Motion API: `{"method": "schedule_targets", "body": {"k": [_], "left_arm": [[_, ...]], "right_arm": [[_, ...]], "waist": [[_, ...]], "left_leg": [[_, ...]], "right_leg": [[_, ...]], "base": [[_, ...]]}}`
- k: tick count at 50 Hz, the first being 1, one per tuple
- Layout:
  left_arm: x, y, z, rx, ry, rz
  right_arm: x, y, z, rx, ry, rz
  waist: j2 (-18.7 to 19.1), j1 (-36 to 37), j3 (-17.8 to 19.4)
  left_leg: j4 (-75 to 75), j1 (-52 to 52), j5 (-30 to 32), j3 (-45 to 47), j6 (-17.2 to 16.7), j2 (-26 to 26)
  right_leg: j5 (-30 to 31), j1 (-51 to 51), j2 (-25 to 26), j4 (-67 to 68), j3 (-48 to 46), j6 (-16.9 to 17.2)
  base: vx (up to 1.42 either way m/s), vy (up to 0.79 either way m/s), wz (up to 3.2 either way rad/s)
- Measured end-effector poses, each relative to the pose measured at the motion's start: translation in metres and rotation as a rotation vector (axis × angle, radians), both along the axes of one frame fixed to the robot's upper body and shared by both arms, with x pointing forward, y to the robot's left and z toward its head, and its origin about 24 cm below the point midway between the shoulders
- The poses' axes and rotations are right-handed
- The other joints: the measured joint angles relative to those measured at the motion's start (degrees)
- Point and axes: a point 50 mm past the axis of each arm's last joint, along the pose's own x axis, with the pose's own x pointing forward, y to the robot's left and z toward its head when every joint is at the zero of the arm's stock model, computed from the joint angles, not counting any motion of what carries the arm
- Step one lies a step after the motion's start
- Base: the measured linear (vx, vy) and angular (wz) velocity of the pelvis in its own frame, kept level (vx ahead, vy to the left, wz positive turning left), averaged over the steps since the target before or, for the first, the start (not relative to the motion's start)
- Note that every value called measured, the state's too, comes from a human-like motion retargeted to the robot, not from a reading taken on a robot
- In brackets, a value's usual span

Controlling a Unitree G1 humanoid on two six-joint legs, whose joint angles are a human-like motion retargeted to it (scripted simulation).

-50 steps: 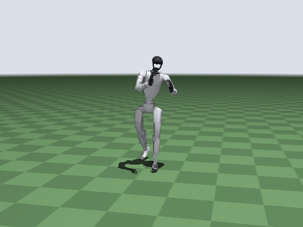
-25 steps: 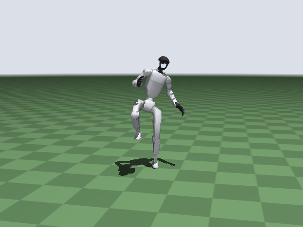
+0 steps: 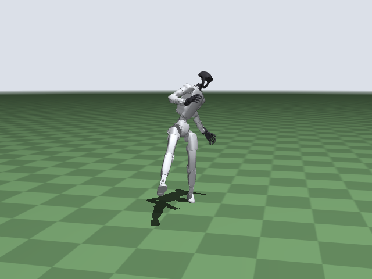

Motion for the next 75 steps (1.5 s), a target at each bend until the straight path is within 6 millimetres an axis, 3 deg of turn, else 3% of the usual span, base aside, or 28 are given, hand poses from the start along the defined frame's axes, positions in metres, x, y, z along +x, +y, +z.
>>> {"method": "schedule_targets", "body": {"k": [5, 10, 12, 15, 17, 21, 24, 28, 30, 32, 35, 37, 40, 43, 45, 48, 50, 52, 55, 57, 60, 63, 65, 66, 68, 70, 73, 75], "left_arm": [[0.017, 0.008, 0.030, 0.114, -0.033, -0.096], [0.042, -0.021, 0.047, 0.025, -0.168, -0.225], [0.050, -0.035, 0.055, 0.006, -0.236, -0.272], [0.054, -0.054, 0.063, 0.016, -0.335, -0.288], [0.049, -0.065, 0.067, 0.010, -0.397, -0.265], [0.043, -0.092, 0.085, -0.073, -0.582, -0.251], [0.057, -0.117, 0.123, -0.103, -0.789, -0.347], [0.070, -0.152, 0.196, -0.078, -1.112, -0.589], [0.066, -0.169, 0.231, -0.013, -1.269, -0.708], [0.060, -0.184, 0.262, 0.099, -1.395, -0.834], [0.058, -0.204, 0.302, 0.331, -1.528, -0.975], [0.072, -0.218, 0.326, 0.535, -1.546, -1.024], [0.120, -0.243, 0.373, 0.917, -1.458, -0.979], [0.211, -0.239, 0.393, 1.257, -1.081, -0.705], [0.263, -0.208, 0.392, 1.453, -0.698, -0.457], [0.285, -0.174, 0.373, 1.559, -0.266, -0.312], [0.288, -0.189, 0.363, 1.510, -0.319, -0.375], [0.283, -0.226, 0.357, 1.249, -0.608, -0.499], [0.255, -0.279, 0.332, 0.828, -0.964, -0.653], [0.231, -0.300, 0.304, 0.602, -1.084, -0.731], [0.193, -0.311, 0.254, 0.221, -1.121, -0.843], [0.157, -0.311, 0.195, -0.100, -0.989, -0.964], [0.134, -0.305, 0.160, -0.269, -0.863, -1.019], [0.125, -0.299, 0.146, -0.325, -0.802, -1.034], [0.106, -0.284, 0.122, -0.405, -0.688, -1.049], [0.089, -0.261, 0.103, -0.446, -0.574, -1.035], [0.073, -0.206, 0.070, -0.430, -0.377, -0.891], [0.061, -0.162, 0.052, -0.344, -0.271, -0.748]], "right_arm": [[-0.002, 0.002, 0.022, -0.067, -0.079, 0.020], [0.003, 0.014, 0.035, -0.180, -0.082, 0.120], [0.009, 0.020, 0.035, -0.193, -0.091, 0.141], [0.019, 0.026, 0.033, -0.164, -0.102, 0.171], [0.023, 0.032, 0.037, -0.148, -0.135, 0.200], [0.023, 0.049, 0.051, -0.201, -0.216, 0.267], [0.019, 0.057, 0.050, -0.207, -0.226, 0.293], [0.013, 0.062, 0.037, -0.191, -0.169, 0.317], [0.010, 0.066, 0.031, -0.197, -0.133, 0.344], [0.005, 0.069, 0.029, -0.195, -0.114, 0.378], [0.000, 0.078, 0.031, -0.188, -0.112, 0.445], [-0.003, 0.085, 0.037, -0.175, -0.133, 0.508], [-0.001, 0.098, 0.050, -0.153, -0.190, 0.626], [-0.005, 0.106, 0.061, -0.113, -0.255, 0.697], [-0.004, 0.115, 0.073, -0.129, -0.315, 0.759], [-0.003, 0.133, 0.099, -0.223, -0.438, 0.857], [-0.009, 0.141, 0.116, -0.294, -0.550, 0.870], [-0.010, 0.148, 0.133, -0.395, -0.665, 0.820], [0.005, 0.156, 0.158, -0.550, -0.801, 0.653], [0.037, 0.159, 0.181, -0.618, -0.834, 0.500], [0.110, 0.164, 0.210, -0.608, -0.700, 0.318], [0.192, 0.143, 0.204, -0.339, -0.309, 0.274], [0.223, 0.098, 0.186, -0.037, -0.078, 0.193], [0.226, 0.069, 0.178, 0.087, -0.026, 0.119], [0.216, 0.017, 0.164, 0.237, -0.022, -0.034], [0.195, -0.015, 0.156, 0.242, -0.113, -0.111], [0.168, -0.017, 0.134, 0.257, -0.216, 0.051], [0.151, -0.007, 0.105, 0.294, -0.218, 0.193]], "waist": [[-5.4, 7.8, -0.1], [-9.2, 14.1, 0.0], [-8.4, 15.9, 0.0], [-7.0, 17.9, -0.3], [-5.6, 17.8, -0.3], [-1.7, 11.5, -0.2], [0.8, 3.9, -0.5], [4.3, -5.4, -1.3], [5.2, -9.7, -2.6], [5.2, -13.4, -4.6], [6.0, -20.2, -7.5], [6.5, -24.6, -8.7], [6.2, -31.1, -7.3], [7.0, -37.7, -10.2], [7.6, -42.2, -9.8], [8.7, -47.0, -7.5], [9.1, -47.8, -7.2], [9.8, -46.1, -7.1], [10.0, -41.7, -8.2], [10.0, -38.8, -9.2], [9.2, -34.4, -10.1], [8.4, -28.8, -10.3], [8.1, -23.6, -9.8], [8.3, -20.5, -9.2], [9.1, -14.5, -8.2], [10.1, -9.4, -7.2], [9.6, -6.2, -6.2], [8.9, -6.8, -6.1]], "left_leg": [[2.8, -7.7, -5.0, -1.7, 5.9, -6.5], [2.2, -13.9, -4.7, -1.7, 9.9, -15.8], [1.4, -14.9, -4.5, -1.1, 10.4, -16.6], [-2.2, -15.6, -2.7, 1.8, 11.0, -16.0], [-5.7, -14.9, -1.1, 4.3, 10.3, -14.4], [-10.0, -14.1, 0.5, 7.0, 8.9, -11.2], [-10.8, -14.7, 0.6, 7.6, 9.9, -10.5], [-11.0, -14.2, 1.3, 10.3, 9.7, -9.6], [-10.7, -13.9, 1.7, 13.2, 9.2, -9.4], [-11.5, -13.1, 2.4, 16.8, 8.3, -9.4], [-11.9, -12.3, 3.8, 20.6, 6.5, -9.3], [-12.3, -11.5, 4.7, 22.1, 5.0, -9.2], [-12.8, -9.5, 5.9, 23.3, 2.9, -9.3], [-11.5, -10.6, 6.4, 23.0, 2.4, -9.9], [-9.9, -11.0, 6.4, 22.7, 2.5, -10.3], [-7.1, -11.2, 7.0, 23.0, 2.5, -11.2], [-4.9, -11.5, 7.3, 23.9, 3.1, -12.2], [-1.3, -12.0, 6.9, 26.0, 3.7, -13.1], [4.3, -13.5, 4.9, 30.8, 5.2, -13.7], [7.5, -15.8, 3.2, 35.6, 6.7, -12.3], [7.7, -18.4, 2.0, 42.6, 8.1, -9.4], [1.4, -20.2, 1.9, 46.7, 7.7, -7.4], [-5.3, -20.9, 3.1, 48.1, 6.6, -6.3], [-9.1, -20.9, 4.3, 48.1, 5.7, -5.8], [-15.3, -20.7, 7.7, 47.6, 4.0, -4.4], [-17.5, -20.1, 10.8, 46.9, 2.9, -3.0], [-15.0, -19.6, 8.2, 45.3, 4.8, -2.3], [-14.0, -19.2, 7.1, 43.2, 6.0, -2.5]], "right_leg": [[-7.7, 7.8, 8.0, 0.1, -7.0, -3.7], [-9.4, 13.8, 16.3, -4.1, -0.1, -8.5], [-8.7, 15.4, 16.8, -8.5, -3.2, -7.8], [-6.6, 12.7, 14.9, -8.5, -1.1, -1.9], [-6.5, 10.8, 15.5, -8.4, 2.1, -1.9], [-7.2, 8.3, 17.5, -7.5, 3.3, -5.6], [-8.4, 6.9, 17.6, -6.2, 3.6, -6.2], [-10.0, 5.5, 18.2, -4.4, 5.5, -7.3], [-10.4, 4.3, 18.6, -3.7, 7.7, -7.6], [-11.6, 1.6, 18.3, -0.3, 10.4, -5.3], [-9.7, 2.1, 20.4, -5.0, 13.5, -7.2], [-9.4, 1.8, 21.3, -5.7, 15.2, -7.4], [-9.9, 2.2, 22.0, -5.5, 17.4, -8.1], [-10.9, 1.1, 21.9, -5.0, 18.2, -8.8], [-11.6, 1.3, 21.8, -4.6, 18.4, -9.2], [-12.7, 2.0, 21.4, -3.8, 19.1, -9.4], [-13.2, 2.5, 20.9, -3.4, 20.1, -9.6], [-13.3, 3.3, 20.4, -3.3, 21.9, -9.9], [-13.4, 4.9, 19.2, -3.6, 24.7, -10.4], [-13.5, 6.0, 18.1, -3.8, 25.8, -10.7], [-14.0, 7.5, 16.4, -3.5, 26.5, -11.0], [-14.7, 9.0, 15.1, -2.9, 26.0, -10.7], [-15.3, 10.2, 14.9, -2.6, 25.3, -10.2], [-15.8, 10.7, 15.2, -2.1, 24.9, -10.1], [-17.8, 11.2, 16.2, 0.6, 24.2, -10.4], [-20.7, 10.1, 17.1, 7.0, 23.6, -11.5], [-22.8, 4.0, 16.2, 25.3, 22.2, -12.0], [-20.0, -0.2, 14.2, 37.8, 19.6, -10.9]], "base": [[0.13, -0.32, 0.03], [0.07, -0.21, 0.11], [0.11, -0.23, -0.04], [0.07, -0.22, -0.45], [0.04, -0.23, -0.84], [0.04, -0.21, -0.45], [0.06, -0.18, 0.03], [0.11, -0.13, -0.39], [0.15, -0.10, -0.99], [0.18, -0.07, -1.27], [0.19, -0.05, -1.31], [0.19, -0.01, -1.21], [0.18, 0.02, -0.87], [0.20, 0.04, -0.33], [0.18, 0.06, -0.14], [0.19, 0.07, -0.24], [0.21, 0.07, -0.49], [0.21, 0.07, -0.79], [0.20, 0.08, -0.77], [0.17, 0.10, -0.43], [0.15, 0.11, -0.15], [0.16, 0.12, 0.06], [0.17, 0.13, 0.09], [0.19, 0.15, 0.05], [0.21, 0.17, 0.04], [0.23, 0.19, 0.14], [0.24, 0.17, 0.52], [0.25, 0.11, 0.98]]}}
